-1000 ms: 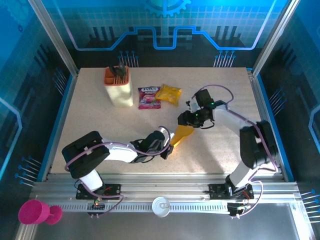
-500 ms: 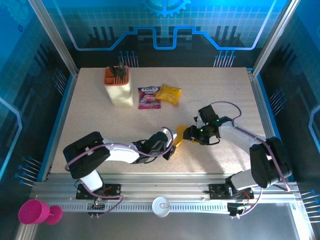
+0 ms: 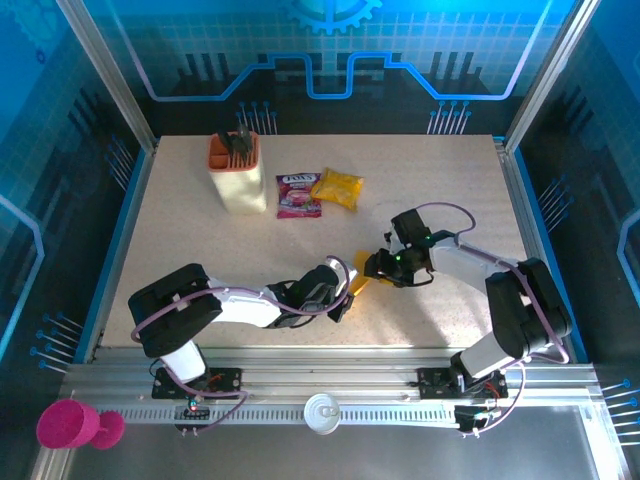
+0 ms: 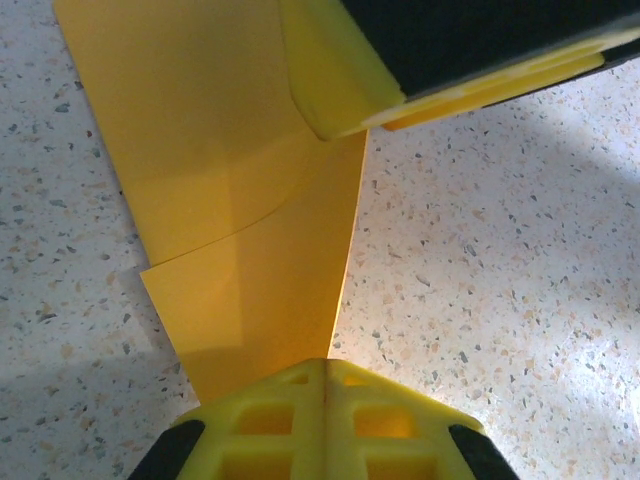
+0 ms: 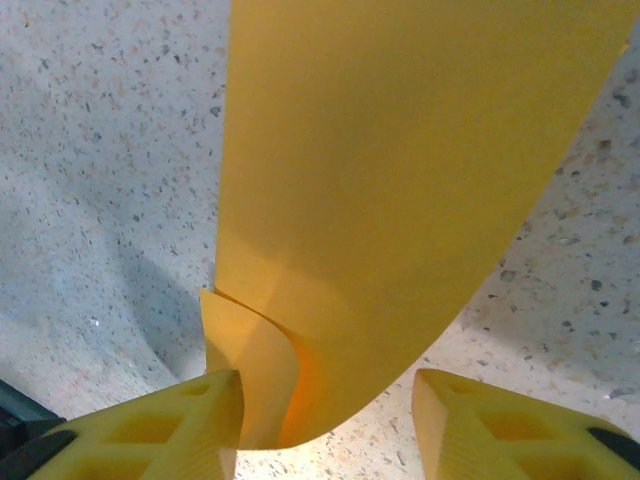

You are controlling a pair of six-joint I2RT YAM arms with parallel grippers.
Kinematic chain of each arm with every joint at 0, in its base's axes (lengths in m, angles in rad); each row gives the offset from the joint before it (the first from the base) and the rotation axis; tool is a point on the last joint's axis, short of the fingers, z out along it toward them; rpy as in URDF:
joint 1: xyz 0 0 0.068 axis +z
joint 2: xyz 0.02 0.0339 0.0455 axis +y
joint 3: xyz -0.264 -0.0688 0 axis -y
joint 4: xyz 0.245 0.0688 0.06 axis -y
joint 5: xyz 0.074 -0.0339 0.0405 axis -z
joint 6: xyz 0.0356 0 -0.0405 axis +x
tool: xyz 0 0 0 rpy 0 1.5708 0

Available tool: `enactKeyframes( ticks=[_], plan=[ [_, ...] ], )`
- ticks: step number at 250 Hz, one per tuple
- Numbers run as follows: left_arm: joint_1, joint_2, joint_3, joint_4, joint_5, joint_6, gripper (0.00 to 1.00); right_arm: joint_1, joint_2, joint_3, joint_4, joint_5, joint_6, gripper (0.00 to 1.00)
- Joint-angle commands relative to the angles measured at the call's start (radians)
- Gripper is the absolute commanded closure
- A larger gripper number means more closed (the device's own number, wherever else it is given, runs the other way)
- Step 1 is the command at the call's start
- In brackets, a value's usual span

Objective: Fold a paper plane with a square sheet of paper (pick it up from the middle)
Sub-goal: Fold the wing for the fifth time at the center of the table.

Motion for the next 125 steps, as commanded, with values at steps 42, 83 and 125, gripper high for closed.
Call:
enactKeyframes(
  ticks=[42, 83, 125],
  plan=[
    [-0.006, 0.017, 0.031, -0.026, 0.001, 0.061, 1.0, 0.013, 0.014, 0.004, 0.004, -0.008, -0.006, 0.8],
    [-0.007, 0.001, 0.034, -0.039, -0.009, 0.089, 0.94, 0.013, 0.012, -0.008, 0.006, -0.01, -0.008, 1.0],
    [-0.007, -0.033, 0.036, -0.065, -0.032, 0.122, 0.62, 0.013, 0.0, -0.013, 0.004, -0.009, -0.007, 1.0]
  ],
)
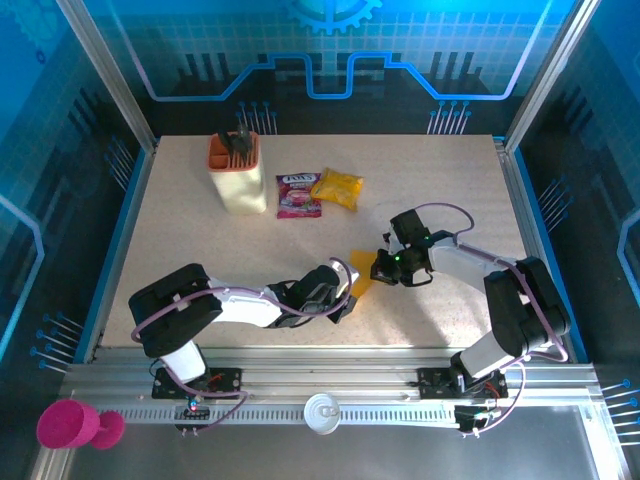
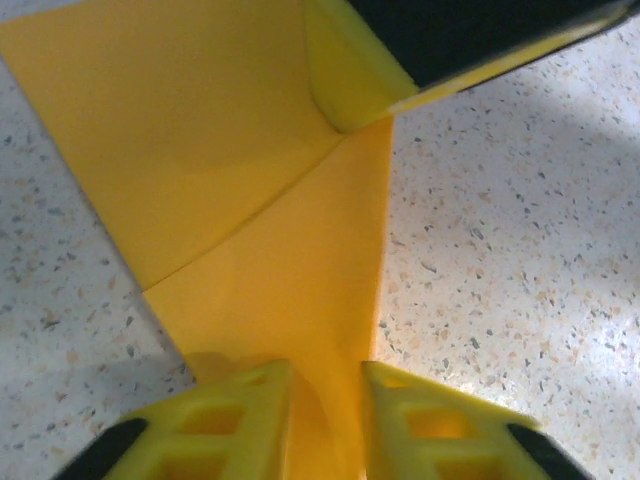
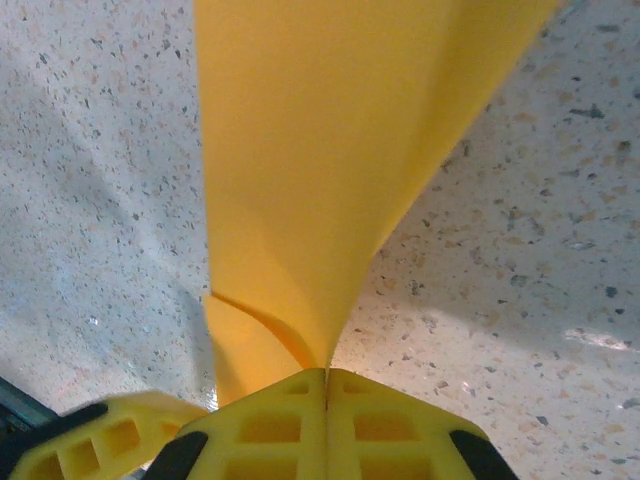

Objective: Fold a paper plane with a square sheet of paper (pick it up from the middle)
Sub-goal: Fold the wing for the fifth time at the center of the table.

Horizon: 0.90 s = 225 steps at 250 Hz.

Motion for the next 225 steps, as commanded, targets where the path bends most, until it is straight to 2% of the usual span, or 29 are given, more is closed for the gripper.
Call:
enactKeyframes(
  ticks=[1, 29, 72, 152, 225],
  plan=[
    [-0.004, -0.036, 0.028, -0.038, -0.027, 0.041, 0.62, 0.009, -0.006, -0.011, -0.004, -0.003, -0.004, 1.0],
    [-0.006, -0.036, 0.026, -0.041, -0.052, 0.058, 0.51, 0.011, -0.008, -0.008, -0.007, -0.004, -0.004, 1.0],
    [-0.035, -0.014, 0.029, -0.027, -0.105, 0.093, 0.44, 0.011, -0.014, -0.008, -0.015, -0.002, -0.003, 1.0],
    [-0.103, 0.05, 0.066, 0.004, -0.183, 0.144, 0.39, 0.012, -0.02, -0.009, -0.021, -0.001, -0.003, 1.0],
    [-0.111, 0.103, 0.065, 0.033, -0.263, 0.185, 0.41, 0.012, -0.02, -0.006, -0.022, -0.001, -0.003, 1.0]
  ],
)
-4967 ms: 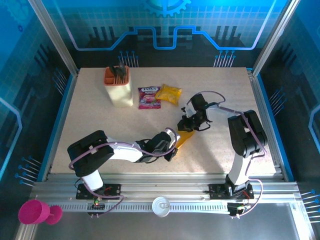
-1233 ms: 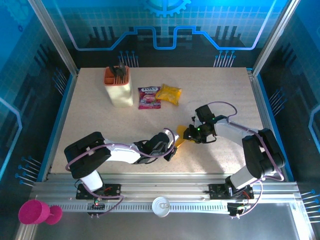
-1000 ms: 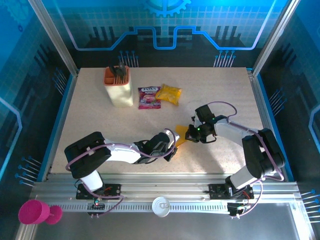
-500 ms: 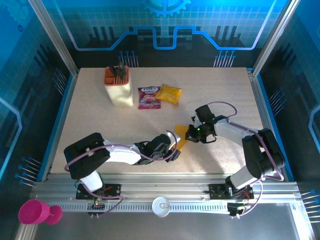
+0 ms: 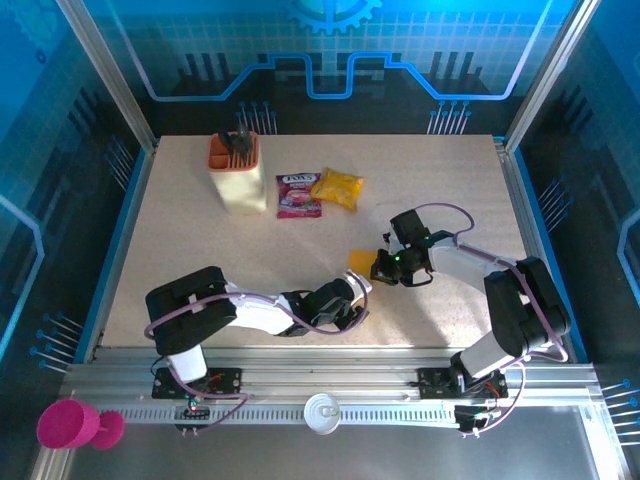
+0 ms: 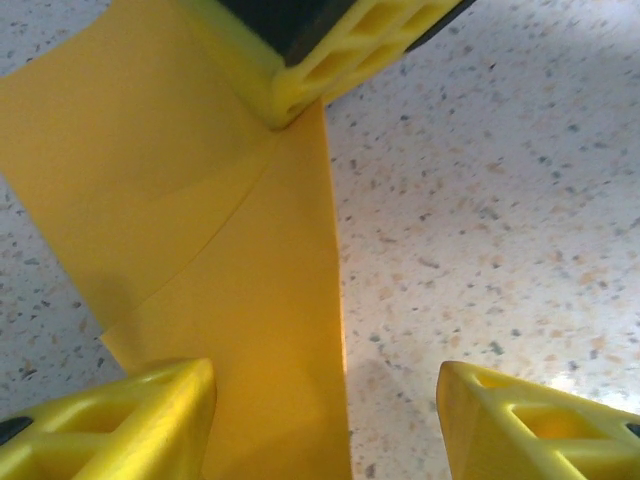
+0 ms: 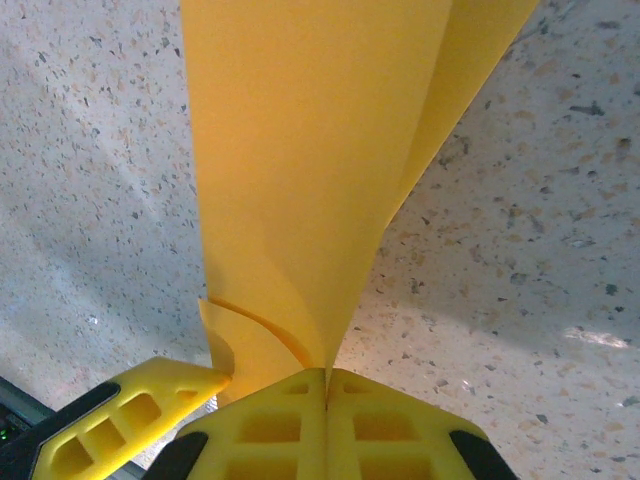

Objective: Fold a paper plane with a square sheet of paper (pick it up from the middle)
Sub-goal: Fold the wing for the fifth time at the center of the table.

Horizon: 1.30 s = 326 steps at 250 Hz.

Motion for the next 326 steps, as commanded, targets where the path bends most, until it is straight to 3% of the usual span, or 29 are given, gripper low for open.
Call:
enactKeyframes(
  ticks=[1, 47, 107, 179, 198, 215, 244, 293, 326],
  plan=[
    [-0.005, 0.021, 0.014, 0.031, -0.061, 0.039, 0.41, 0.012, -0.018, -0.005, -0.022, -0.001, -0.003, 1.0],
    [-0.004, 0.032, 0.009, 0.041, -0.066, 0.039, 0.53, 0.012, -0.017, -0.004, -0.023, 0.0, -0.005, 1.0],
    [-0.004, 0.041, 0.002, 0.046, -0.043, 0.039, 0.78, 0.012, -0.013, -0.003, -0.022, -0.001, -0.007, 1.0],
    [-0.004, 0.033, 0.001, 0.044, -0.009, 0.036, 1.0, 0.012, -0.011, 0.002, -0.025, -0.002, -0.011, 1.0],
    [-0.003, 0.024, 0.003, 0.037, 0.014, 0.03, 1.0, 0.011, -0.009, 0.009, -0.029, -0.003, -0.017, 1.0],
    [0.0, 0.018, 0.004, 0.027, 0.037, 0.018, 1.0, 0.007, -0.011, 0.019, -0.038, -0.007, -0.028, 0.85],
    [0.014, 0.001, -0.003, 0.033, 0.078, -0.017, 1.0, -0.019, -0.039, 0.033, -0.059, -0.031, -0.045, 0.71],
    [0.057, -0.03, -0.028, 0.06, 0.181, -0.105, 1.0, -0.077, -0.117, 0.077, -0.132, -0.032, -0.096, 0.68],
    [0.08, -0.032, -0.033, 0.072, 0.241, -0.146, 1.0, -0.102, -0.073, 0.144, -0.154, -0.051, -0.16, 0.68]
  ],
)
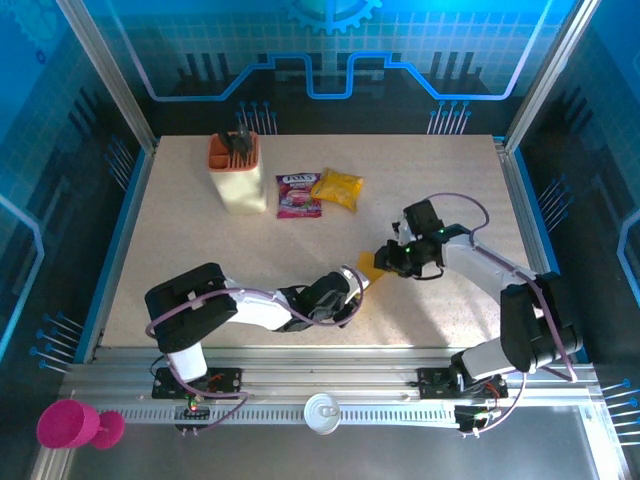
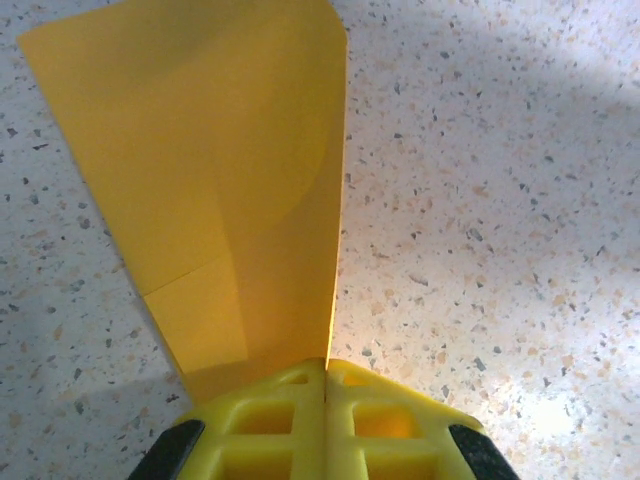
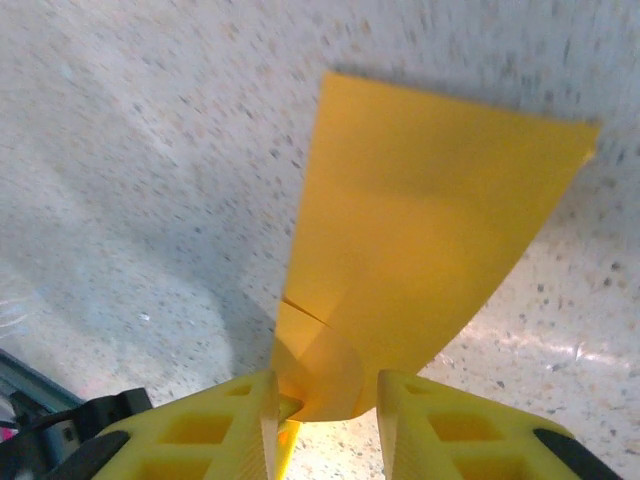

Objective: Fold a paper plane with a square sheet of paper (pick it up from the middle)
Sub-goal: Fold the wing for the fifth time at the center of the table.

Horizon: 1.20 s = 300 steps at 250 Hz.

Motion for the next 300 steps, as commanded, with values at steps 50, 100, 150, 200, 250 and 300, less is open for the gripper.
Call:
enactKeyframes(
  ticks=[50, 100, 150, 200, 250, 300],
  plan=[
    [0.027, -0.005, -0.013, 0.027, 0.139, -0.085, 1.0, -0.003, 0.18, 0.178, -0.057, -0.123, -0.186, 0.75],
    [0.035, 0.009, -0.02, 0.043, 0.156, -0.107, 1.0, 0.06, 0.315, 0.254, -0.089, -0.11, -0.244, 0.83],
    [0.042, 0.017, -0.032, 0.06, 0.162, -0.121, 1.0, 0.075, 0.387, 0.241, -0.063, -0.114, -0.243, 0.89],
    [0.044, 0.023, -0.047, 0.079, 0.157, -0.132, 1.0, 0.075, 0.437, 0.225, -0.041, -0.094, -0.245, 0.92],
    [0.046, 0.029, -0.062, 0.102, 0.141, -0.14, 1.0, 0.074, 0.473, 0.213, -0.031, -0.069, -0.246, 0.94],
    [0.049, 0.02, -0.072, 0.109, 0.128, -0.138, 1.0, 0.074, 0.5, 0.205, -0.029, -0.052, -0.249, 0.96]
  ],
)
